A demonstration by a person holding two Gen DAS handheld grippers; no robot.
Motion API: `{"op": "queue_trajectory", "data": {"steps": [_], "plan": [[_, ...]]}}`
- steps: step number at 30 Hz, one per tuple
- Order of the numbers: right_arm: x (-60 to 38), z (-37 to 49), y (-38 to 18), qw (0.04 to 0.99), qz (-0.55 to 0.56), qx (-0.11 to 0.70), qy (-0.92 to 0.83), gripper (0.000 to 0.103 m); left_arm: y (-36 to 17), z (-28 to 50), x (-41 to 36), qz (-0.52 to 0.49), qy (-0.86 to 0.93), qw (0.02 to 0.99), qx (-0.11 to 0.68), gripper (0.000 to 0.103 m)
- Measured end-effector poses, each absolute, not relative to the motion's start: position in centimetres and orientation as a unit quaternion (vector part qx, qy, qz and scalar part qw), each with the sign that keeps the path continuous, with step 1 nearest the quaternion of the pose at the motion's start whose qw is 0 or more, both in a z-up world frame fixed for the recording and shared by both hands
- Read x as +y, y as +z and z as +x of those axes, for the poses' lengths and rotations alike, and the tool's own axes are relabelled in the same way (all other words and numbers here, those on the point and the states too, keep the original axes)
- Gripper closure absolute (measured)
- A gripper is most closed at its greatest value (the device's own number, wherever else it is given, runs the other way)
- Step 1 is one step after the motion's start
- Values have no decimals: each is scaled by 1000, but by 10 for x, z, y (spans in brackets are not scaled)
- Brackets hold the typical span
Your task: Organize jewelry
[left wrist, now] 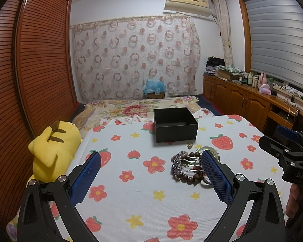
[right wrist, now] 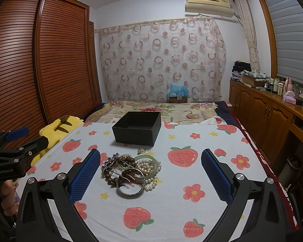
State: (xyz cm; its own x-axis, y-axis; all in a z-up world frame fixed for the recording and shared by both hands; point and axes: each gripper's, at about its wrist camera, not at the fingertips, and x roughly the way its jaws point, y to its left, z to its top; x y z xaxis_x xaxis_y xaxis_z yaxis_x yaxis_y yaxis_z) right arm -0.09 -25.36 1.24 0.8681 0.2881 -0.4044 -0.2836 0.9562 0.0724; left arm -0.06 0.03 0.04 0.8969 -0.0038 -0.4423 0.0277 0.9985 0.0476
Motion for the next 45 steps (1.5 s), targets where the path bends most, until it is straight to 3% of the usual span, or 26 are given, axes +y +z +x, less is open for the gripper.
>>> {"op": "queue_trajectory", "data": {"steps": [24, 39, 45], "plan": [[-254, -2, 13, 966, 5, 212, 148, 2, 0, 0, 0, 26, -8, 973, 229, 7], [-247, 11, -14, 955, -7, 238, 177, 3, -25, 19, 5, 31, -15, 962, 272, 7], [-240, 20, -34, 941, -20, 270, 202, 15, -41, 32, 10, 25, -27, 954, 298, 7]]}}
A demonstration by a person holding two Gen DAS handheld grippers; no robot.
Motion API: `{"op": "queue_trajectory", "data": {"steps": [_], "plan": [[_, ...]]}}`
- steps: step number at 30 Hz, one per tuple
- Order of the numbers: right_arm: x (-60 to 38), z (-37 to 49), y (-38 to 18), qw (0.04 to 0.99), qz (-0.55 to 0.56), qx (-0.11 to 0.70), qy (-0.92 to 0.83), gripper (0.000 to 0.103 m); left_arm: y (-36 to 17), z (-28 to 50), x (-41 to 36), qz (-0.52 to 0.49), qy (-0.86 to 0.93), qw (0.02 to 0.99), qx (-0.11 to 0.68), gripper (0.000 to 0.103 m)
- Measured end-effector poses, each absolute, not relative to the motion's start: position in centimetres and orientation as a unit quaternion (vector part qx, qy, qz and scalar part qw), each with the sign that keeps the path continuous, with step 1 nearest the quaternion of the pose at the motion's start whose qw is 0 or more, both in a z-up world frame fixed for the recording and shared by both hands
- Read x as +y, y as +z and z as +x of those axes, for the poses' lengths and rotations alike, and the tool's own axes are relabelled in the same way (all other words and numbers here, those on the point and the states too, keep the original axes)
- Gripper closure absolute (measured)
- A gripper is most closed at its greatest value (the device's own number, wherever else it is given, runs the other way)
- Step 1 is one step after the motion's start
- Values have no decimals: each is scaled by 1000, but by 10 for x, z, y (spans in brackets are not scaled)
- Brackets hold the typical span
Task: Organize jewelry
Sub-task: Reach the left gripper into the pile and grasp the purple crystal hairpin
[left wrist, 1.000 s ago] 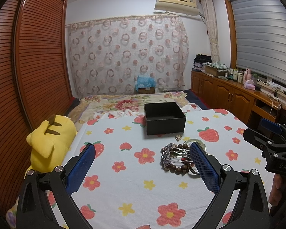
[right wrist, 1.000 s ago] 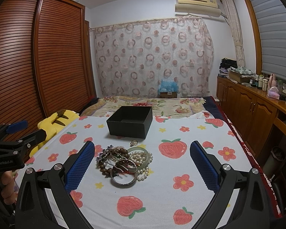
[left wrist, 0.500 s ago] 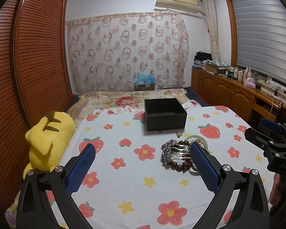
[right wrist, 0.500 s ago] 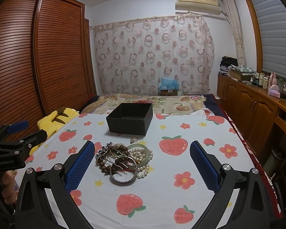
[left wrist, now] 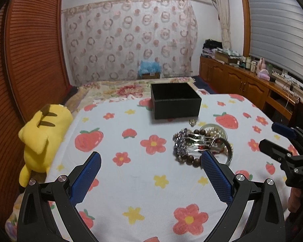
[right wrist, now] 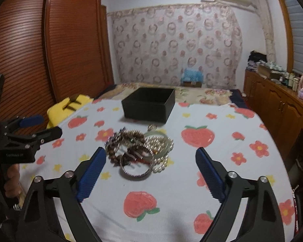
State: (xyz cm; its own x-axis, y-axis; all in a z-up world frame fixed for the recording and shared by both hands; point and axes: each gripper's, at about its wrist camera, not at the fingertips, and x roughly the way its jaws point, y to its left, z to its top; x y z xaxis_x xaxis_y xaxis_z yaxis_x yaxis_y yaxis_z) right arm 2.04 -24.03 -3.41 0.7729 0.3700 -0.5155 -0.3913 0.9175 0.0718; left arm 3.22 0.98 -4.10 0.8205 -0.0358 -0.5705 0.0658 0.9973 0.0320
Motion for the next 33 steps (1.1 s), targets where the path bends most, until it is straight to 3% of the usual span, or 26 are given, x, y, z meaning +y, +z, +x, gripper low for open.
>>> {"op": "queue_trajectory", "data": {"steps": [11, 18, 25, 31, 33], "plan": [[-221, 39, -62, 909, -53, 329, 249, 19, -60, 50, 12, 17, -56, 943, 328, 7], [-199, 58, -71, 884, -93, 363, 281, 28, -69, 61, 12, 15, -76, 937, 340, 7], [-182, 74, -79, 870, -136, 378, 285, 27, -78, 78, 13, 15, -92, 931, 354, 7], [-179, 78, -84, 864, -168, 384, 278, 28, -84, 100, 7, 5, -121, 920, 373, 24], [-181, 80, -85, 863, -169, 386, 278, 40, -84, 106, 3, 4, -131, 916, 378, 29]]}}
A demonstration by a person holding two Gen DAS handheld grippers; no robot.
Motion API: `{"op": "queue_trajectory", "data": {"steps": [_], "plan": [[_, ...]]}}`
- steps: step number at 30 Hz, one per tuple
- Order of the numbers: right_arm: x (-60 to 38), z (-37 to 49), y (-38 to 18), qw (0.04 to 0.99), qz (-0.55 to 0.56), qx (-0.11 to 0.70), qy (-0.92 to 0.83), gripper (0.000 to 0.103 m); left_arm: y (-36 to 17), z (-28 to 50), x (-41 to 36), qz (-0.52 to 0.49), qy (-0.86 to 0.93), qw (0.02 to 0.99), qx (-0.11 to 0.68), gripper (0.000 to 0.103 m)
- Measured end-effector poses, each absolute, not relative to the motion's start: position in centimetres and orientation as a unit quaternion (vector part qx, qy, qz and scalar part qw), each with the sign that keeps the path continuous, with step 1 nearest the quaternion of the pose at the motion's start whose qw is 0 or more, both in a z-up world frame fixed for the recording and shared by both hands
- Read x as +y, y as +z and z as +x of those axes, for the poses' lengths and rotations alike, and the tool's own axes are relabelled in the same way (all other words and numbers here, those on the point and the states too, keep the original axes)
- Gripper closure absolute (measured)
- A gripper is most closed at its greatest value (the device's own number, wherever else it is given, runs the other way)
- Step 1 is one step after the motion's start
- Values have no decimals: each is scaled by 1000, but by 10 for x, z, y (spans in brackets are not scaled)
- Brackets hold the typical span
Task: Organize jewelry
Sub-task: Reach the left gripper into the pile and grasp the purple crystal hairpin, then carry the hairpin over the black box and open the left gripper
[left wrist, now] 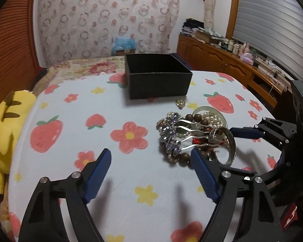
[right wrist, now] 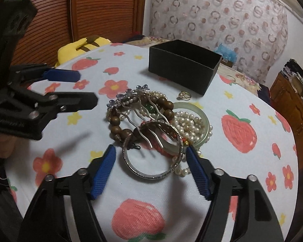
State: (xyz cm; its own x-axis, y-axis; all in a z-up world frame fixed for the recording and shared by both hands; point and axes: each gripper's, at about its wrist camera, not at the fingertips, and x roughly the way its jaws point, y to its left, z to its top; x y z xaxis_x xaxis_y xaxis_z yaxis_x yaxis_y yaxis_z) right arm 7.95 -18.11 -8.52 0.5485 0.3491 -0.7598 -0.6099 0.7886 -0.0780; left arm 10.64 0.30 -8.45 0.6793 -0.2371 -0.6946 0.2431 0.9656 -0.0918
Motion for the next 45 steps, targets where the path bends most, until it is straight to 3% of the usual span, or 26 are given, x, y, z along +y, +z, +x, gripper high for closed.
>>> {"op": "queue_trajectory", "data": {"steps": [17, 22, 24, 45], "plan": [[-210, 68, -69, 880, -136, 361, 276, 41, -102, 152, -7, -66, -183, 883, 427, 52], [-211, 70, -74, 880, -131, 363, 275, 41, -106, 159, -2, -89, -185, 875, 439, 67], [-212, 70, -75, 881, -129, 364, 275, 41, -107, 160, -2, -96, -192, 872, 440, 78], [-211, 96, -55, 887, -132, 349, 271, 41, -56, 153, 12, -22, -130, 925, 357, 79]]}}
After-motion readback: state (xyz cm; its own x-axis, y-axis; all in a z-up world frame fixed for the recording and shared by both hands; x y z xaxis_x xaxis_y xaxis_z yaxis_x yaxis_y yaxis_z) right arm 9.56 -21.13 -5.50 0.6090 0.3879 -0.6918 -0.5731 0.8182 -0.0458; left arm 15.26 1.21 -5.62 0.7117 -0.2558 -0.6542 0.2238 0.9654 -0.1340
